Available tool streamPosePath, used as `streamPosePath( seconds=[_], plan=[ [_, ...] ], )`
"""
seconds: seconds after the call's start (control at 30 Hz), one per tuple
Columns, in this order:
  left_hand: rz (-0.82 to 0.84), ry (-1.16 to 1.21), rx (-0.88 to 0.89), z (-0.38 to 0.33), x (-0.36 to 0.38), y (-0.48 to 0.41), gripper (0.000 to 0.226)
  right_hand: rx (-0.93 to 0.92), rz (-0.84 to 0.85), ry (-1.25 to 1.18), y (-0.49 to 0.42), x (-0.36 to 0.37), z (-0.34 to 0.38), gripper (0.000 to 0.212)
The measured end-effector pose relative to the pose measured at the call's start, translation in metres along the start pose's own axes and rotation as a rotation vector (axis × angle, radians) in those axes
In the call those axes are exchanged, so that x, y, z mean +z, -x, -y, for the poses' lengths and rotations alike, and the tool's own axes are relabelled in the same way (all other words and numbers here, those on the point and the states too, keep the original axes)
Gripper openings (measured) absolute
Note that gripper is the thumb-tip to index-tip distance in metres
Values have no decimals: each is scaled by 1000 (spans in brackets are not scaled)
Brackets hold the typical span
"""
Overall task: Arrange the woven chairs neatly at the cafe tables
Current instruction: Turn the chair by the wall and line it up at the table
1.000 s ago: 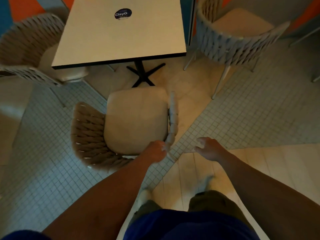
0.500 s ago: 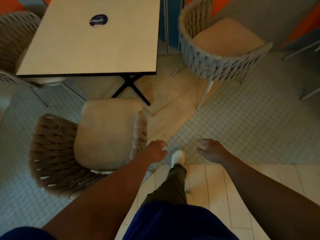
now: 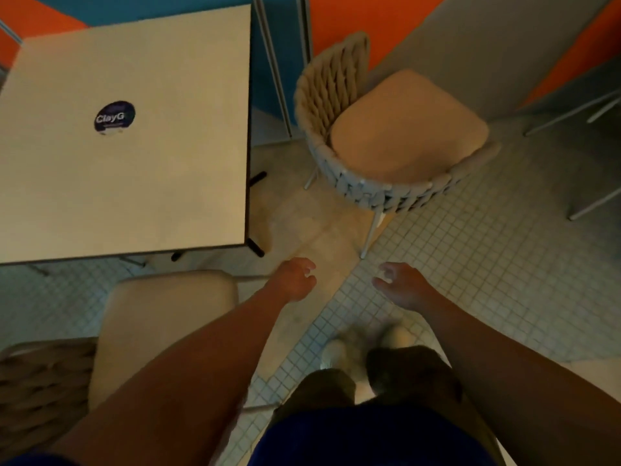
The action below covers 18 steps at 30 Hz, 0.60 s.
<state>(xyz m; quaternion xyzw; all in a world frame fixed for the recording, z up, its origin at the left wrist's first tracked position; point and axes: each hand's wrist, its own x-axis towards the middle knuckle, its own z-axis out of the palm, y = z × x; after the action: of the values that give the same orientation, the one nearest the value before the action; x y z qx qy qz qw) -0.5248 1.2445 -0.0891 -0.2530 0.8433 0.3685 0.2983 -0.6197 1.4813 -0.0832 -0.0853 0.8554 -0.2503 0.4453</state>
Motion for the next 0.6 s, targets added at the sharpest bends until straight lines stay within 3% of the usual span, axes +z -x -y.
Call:
streamPosePath(
  seconds=[0.17, 0.27, 0.33, 0.43, 0.53, 0.6],
  plan=[
    [-43, 62, -57, -42, -37, -76, 39, 27, 45, -74, -66, -53, 12, 68],
    [-100, 130, -135, -71, -49, -116, 37, 75, 12, -239, -103, -81, 12, 58],
    [-129, 215, -199, -88, -56, -142, 42, 172, -38, -465, -122, -96, 11, 56],
    [-182, 412, -291, -114, -68, -187, 57, 409, 3, -1013, -154, -120, 9, 61],
    [-246, 638, -364, -140, -87, -231, 72, 431, 49, -1467, -183, -133, 2, 60],
    [-272, 752, -401, -147, -100, -250, 84, 399, 39, -1636, -190, -132, -1, 67]
  ],
)
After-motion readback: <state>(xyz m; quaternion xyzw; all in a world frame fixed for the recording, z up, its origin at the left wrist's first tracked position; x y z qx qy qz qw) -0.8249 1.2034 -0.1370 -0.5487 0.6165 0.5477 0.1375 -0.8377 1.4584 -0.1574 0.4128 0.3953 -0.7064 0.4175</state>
